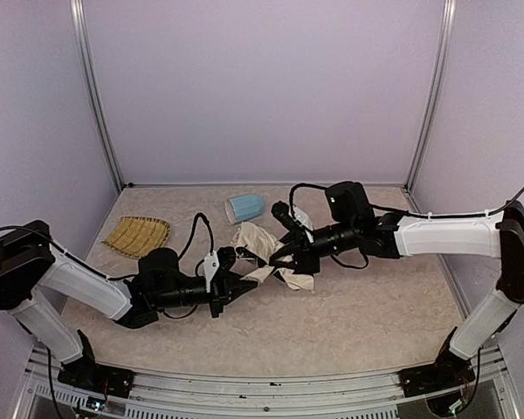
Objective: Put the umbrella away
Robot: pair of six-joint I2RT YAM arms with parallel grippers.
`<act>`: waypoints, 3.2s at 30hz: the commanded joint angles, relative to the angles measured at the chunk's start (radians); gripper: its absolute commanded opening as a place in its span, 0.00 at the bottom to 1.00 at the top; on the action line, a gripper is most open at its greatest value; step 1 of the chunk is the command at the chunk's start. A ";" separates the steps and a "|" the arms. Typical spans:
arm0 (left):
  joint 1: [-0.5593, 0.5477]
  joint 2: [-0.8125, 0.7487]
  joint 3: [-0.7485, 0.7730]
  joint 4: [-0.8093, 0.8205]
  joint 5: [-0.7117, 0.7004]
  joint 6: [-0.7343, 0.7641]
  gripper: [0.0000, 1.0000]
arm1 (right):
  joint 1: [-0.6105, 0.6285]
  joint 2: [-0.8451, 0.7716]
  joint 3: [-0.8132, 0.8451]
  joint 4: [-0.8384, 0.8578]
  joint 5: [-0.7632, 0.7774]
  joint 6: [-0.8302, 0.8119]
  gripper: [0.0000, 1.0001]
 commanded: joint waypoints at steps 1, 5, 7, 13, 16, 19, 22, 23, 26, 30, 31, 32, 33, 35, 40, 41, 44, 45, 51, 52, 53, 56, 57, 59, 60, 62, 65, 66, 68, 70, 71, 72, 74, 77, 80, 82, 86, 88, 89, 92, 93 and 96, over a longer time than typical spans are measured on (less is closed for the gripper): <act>-0.021 0.019 -0.012 -0.077 -0.246 0.054 0.00 | -0.052 0.084 0.012 -0.013 0.076 0.041 0.00; -0.063 0.031 -0.024 -0.148 -0.386 0.146 0.00 | -0.062 0.175 0.011 -0.030 0.146 0.040 0.00; -0.103 0.058 -0.009 -0.213 -0.488 0.202 0.00 | -0.065 0.215 0.023 -0.031 0.175 0.053 0.00; -0.166 0.185 0.053 -0.320 -0.708 0.302 0.00 | -0.082 0.304 0.037 -0.038 0.257 0.046 0.22; -0.181 0.234 0.064 -0.333 -0.736 0.329 0.00 | -0.081 0.321 0.014 -0.041 0.260 0.016 0.38; -0.186 0.262 0.069 -0.337 -0.724 0.333 0.00 | -0.079 0.311 -0.005 -0.039 0.271 0.003 0.51; -0.191 0.275 0.070 -0.341 -0.720 0.332 0.00 | -0.073 0.297 -0.013 -0.054 0.266 -0.013 0.65; -0.191 0.277 0.069 -0.342 -0.721 0.331 0.00 | -0.069 0.292 -0.016 -0.059 0.263 -0.022 0.70; -0.195 0.284 0.068 -0.344 -0.725 0.336 0.00 | -0.045 0.271 -0.028 -0.073 0.269 -0.060 0.75; -0.199 0.286 0.068 -0.343 -0.728 0.334 0.00 | -0.018 0.237 -0.048 -0.107 0.299 -0.112 0.79; -0.198 0.281 0.067 -0.342 -0.724 0.331 0.00 | -0.016 0.231 -0.052 -0.118 0.309 -0.119 0.80; -0.199 0.275 0.066 -0.340 -0.719 0.328 0.00 | -0.014 0.229 -0.056 -0.124 0.322 -0.123 0.81; -0.200 0.267 0.063 -0.338 -0.713 0.325 0.00 | -0.013 0.229 -0.060 -0.129 0.333 -0.127 0.82; -0.200 0.247 0.061 -0.329 -0.707 0.318 0.00 | -0.010 0.244 -0.065 -0.127 0.341 -0.131 0.82; -0.192 0.117 0.068 -0.342 -0.663 0.300 0.00 | 0.002 0.311 -0.053 -0.127 0.341 -0.134 0.67; -0.189 0.085 0.068 -0.353 -0.647 0.297 0.00 | 0.002 0.314 -0.053 -0.126 0.340 -0.131 0.61; -0.175 -0.021 0.059 -0.388 -0.593 0.283 0.00 | -0.004 0.313 -0.063 -0.127 0.359 -0.112 0.37; -0.166 -0.055 0.052 -0.398 -0.577 0.277 0.00 | -0.007 0.314 -0.065 -0.129 0.366 -0.107 0.36; -0.046 -0.183 -0.013 -0.419 -0.584 0.234 0.00 | -0.014 0.331 -0.072 -0.143 0.364 -0.086 0.40; -0.032 -0.178 -0.022 -0.421 -0.593 0.238 0.00 | -0.014 0.331 -0.075 -0.142 0.360 -0.085 0.41; -0.024 -0.166 -0.026 -0.413 -0.605 0.236 0.00 | -0.013 0.330 -0.077 -0.142 0.355 -0.084 0.41; -0.034 -0.078 -0.001 -0.399 -0.614 0.250 0.00 | -0.013 0.328 -0.081 -0.142 0.341 -0.079 0.42; -0.046 -0.036 0.024 -0.411 -0.637 0.250 0.00 | -0.013 0.326 -0.079 -0.144 0.339 -0.078 0.43; -0.066 0.046 0.084 -0.468 -0.677 0.244 0.00 | -0.013 0.317 -0.077 -0.146 0.334 -0.078 0.45; -0.078 0.083 0.116 -0.501 -0.691 0.243 0.00 | -0.014 0.313 -0.077 -0.145 0.330 -0.077 0.46; -0.110 0.136 0.162 -0.543 -0.691 0.251 0.00 | -0.015 0.307 -0.075 -0.140 0.323 -0.070 0.45; -0.149 0.169 0.185 -0.546 -0.633 0.254 0.00 | -0.016 0.320 -0.063 -0.140 0.321 -0.060 0.41; -0.150 0.181 0.191 -0.541 -0.620 0.250 0.00 | -0.016 0.324 -0.062 -0.139 0.312 -0.057 0.41; -0.147 0.215 0.209 -0.525 -0.620 0.253 0.00 | -0.017 0.326 -0.068 -0.124 0.287 -0.046 0.40; -0.149 0.248 0.230 -0.489 -0.601 0.278 0.00 | -0.017 0.319 -0.083 -0.098 0.252 -0.039 0.41; -0.149 0.262 0.241 -0.466 -0.585 0.289 0.00 | -0.016 0.315 -0.088 -0.086 0.228 -0.036 0.43; -0.149 0.276 0.255 -0.441 -0.569 0.297 0.00 | -0.017 0.312 -0.090 -0.079 0.215 -0.032 0.47; -0.148 0.298 0.292 -0.420 -0.566 0.298 0.00 | -0.016 0.308 -0.084 -0.081 0.217 -0.027 0.59; -0.142 0.259 0.293 -0.411 -0.558 0.263 0.00 | -0.017 0.279 -0.082 -0.088 0.268 -0.019 0.64; -0.120 0.171 0.258 -0.414 -0.532 0.222 0.00 | -0.016 0.256 -0.081 -0.099 0.301 -0.024 0.68; -0.094 0.107 0.243 -0.445 -0.500 0.184 0.00 | -0.016 0.249 -0.067 -0.123 0.310 -0.036 0.73; -0.052 0.015 0.200 -0.477 -0.457 0.126 0.00 | -0.016 0.189 -0.044 -0.143 0.311 -0.041 0.84; -0.040 -0.007 0.180 -0.481 -0.464 0.108 0.00 | -0.014 0.151 -0.038 -0.150 0.324 -0.033 0.92; -0.035 -0.012 0.173 -0.482 -0.480 0.097 0.00 | -0.011 0.134 -0.039 -0.151 0.341 -0.025 0.95; -0.008 -0.001 0.169 -0.485 -0.535 0.048 0.00 | 0.016 0.098 -0.032 -0.155 0.434 0.004 1.00; -0.001 0.012 0.169 -0.484 -0.554 0.031 0.00 | 0.028 0.093 -0.027 -0.156 0.473 0.016 1.00; 0.015 0.042 0.170 -0.464 -0.593 -0.005 0.00 | 0.070 0.089 0.004 -0.161 0.606 0.092 1.00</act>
